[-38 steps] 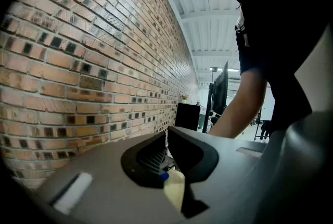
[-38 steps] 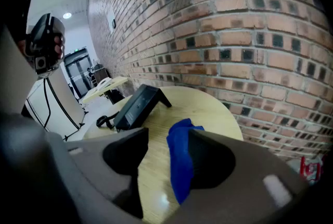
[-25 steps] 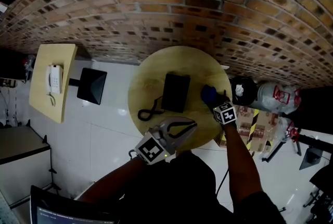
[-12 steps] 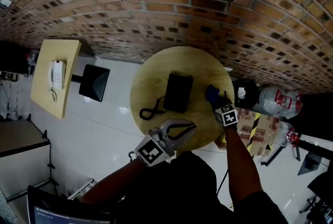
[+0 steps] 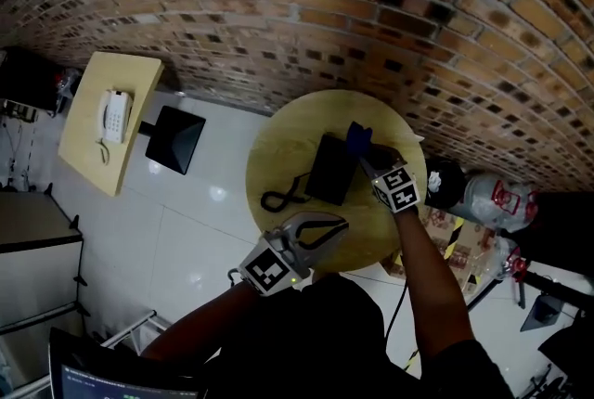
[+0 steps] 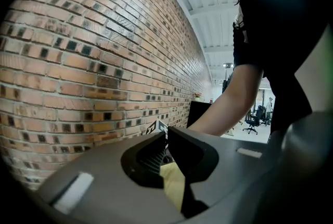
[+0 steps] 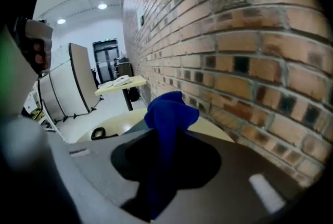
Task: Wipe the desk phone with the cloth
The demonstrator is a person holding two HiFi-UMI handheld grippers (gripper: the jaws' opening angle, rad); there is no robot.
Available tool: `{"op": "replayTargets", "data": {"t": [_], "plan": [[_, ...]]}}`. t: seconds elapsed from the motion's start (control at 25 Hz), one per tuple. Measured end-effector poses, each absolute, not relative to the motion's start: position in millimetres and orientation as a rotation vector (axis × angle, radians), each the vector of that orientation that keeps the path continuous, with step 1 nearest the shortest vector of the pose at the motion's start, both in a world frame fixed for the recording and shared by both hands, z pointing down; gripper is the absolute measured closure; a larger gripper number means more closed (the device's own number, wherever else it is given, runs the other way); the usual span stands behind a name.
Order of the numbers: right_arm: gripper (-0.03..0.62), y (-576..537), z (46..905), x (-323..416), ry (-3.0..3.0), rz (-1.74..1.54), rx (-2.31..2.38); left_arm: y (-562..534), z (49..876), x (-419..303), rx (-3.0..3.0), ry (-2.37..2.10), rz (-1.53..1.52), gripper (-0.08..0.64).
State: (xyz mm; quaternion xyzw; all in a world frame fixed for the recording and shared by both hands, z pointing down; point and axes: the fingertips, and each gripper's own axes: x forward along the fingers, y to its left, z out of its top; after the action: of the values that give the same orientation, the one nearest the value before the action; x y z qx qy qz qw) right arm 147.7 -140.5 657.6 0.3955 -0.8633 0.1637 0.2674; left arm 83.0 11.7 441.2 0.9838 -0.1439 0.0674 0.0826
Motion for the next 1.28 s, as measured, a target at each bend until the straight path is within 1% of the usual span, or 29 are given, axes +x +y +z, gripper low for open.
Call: {"op": "replayTargets", "data": {"t": [0.2, 0.56, 1.08, 1.28], "plan": [[0.497, -144.3, 679.1, 102.5, -2.281, 0.343, 0.904, 12.3, 443.1, 54.5, 2.926, -0.494, 0.212, 0.545], [0.497, -89.6, 711.9, 75.8, -2.231, 0.277, 0.804, 11.6, 451.8, 18.6, 2.895, -0.552, 0.226, 0.545], [0.497, 0.5, 750.5, 36.5, -2.221, 0.449, 0.674, 16.0, 448.8, 20.3, 2.944, -0.454, 0.243, 0.545], [0.497, -14.3, 731.4, 38.5, -2.289, 0.488, 0.780, 20.8, 448.3, 20.7, 2.969, -0.441, 0.250, 0.545]]}}
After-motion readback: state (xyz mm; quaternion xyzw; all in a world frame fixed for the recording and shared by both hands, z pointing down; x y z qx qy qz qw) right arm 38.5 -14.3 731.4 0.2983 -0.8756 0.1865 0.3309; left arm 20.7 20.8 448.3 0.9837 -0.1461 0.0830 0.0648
